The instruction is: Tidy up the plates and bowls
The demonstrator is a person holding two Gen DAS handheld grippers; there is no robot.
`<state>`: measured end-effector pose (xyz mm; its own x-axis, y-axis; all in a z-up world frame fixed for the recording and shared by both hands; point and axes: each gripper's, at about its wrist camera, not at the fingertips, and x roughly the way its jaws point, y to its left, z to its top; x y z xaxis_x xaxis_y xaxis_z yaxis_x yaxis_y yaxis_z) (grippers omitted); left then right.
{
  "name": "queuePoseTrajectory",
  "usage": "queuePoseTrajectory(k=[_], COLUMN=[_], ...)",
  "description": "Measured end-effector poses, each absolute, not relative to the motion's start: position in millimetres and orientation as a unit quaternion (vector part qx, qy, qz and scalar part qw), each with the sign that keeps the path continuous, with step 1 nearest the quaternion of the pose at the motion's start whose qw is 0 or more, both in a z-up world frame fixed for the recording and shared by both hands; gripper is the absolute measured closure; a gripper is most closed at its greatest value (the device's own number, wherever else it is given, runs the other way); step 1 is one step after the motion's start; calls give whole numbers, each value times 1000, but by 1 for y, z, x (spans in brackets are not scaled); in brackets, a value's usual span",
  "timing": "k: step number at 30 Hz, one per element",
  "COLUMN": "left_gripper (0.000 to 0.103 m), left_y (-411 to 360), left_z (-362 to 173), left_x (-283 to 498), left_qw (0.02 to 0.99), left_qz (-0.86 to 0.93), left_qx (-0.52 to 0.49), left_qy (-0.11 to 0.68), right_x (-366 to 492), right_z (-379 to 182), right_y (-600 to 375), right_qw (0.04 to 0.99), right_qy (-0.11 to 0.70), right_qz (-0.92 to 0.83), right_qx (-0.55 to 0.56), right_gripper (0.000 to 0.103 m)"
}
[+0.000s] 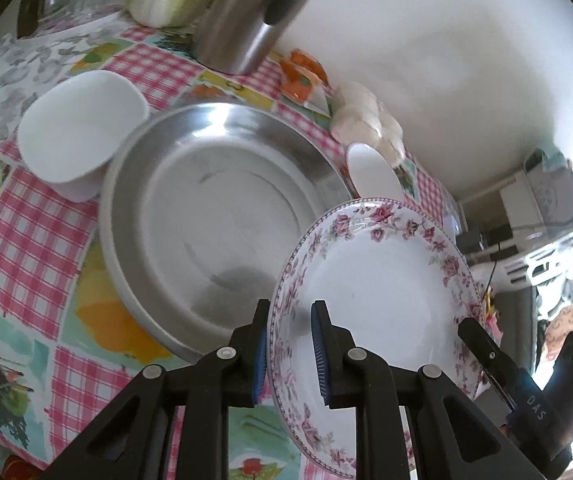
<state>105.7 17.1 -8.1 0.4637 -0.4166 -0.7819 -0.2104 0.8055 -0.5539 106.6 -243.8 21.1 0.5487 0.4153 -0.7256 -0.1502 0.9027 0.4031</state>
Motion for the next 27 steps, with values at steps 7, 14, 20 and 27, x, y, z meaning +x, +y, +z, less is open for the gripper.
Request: queuePoseTrajectory(k=[7, 14, 20, 27], left_gripper=[82, 82, 82, 82], left_y=[49, 75, 92, 96], left_z=[-5, -4, -15, -22], left_x=[110, 115, 130, 144], left_qw=[798, 797, 787, 786], left_qz=[-45, -31, -26, -24], left_qx=[-337, -354, -377, -376], left_qy=[497, 488, 488, 490], right_x=[123, 138, 150, 166], right_z=[20, 12, 6, 0], right_y=[-218, -198, -188, -183], right_qw=[865, 859, 855, 852], right_qy=[443, 449, 452, 456], right_qz=[185, 200, 212, 210], right_qx=[146, 146, 143, 145], right_gripper=[89, 89, 89, 89])
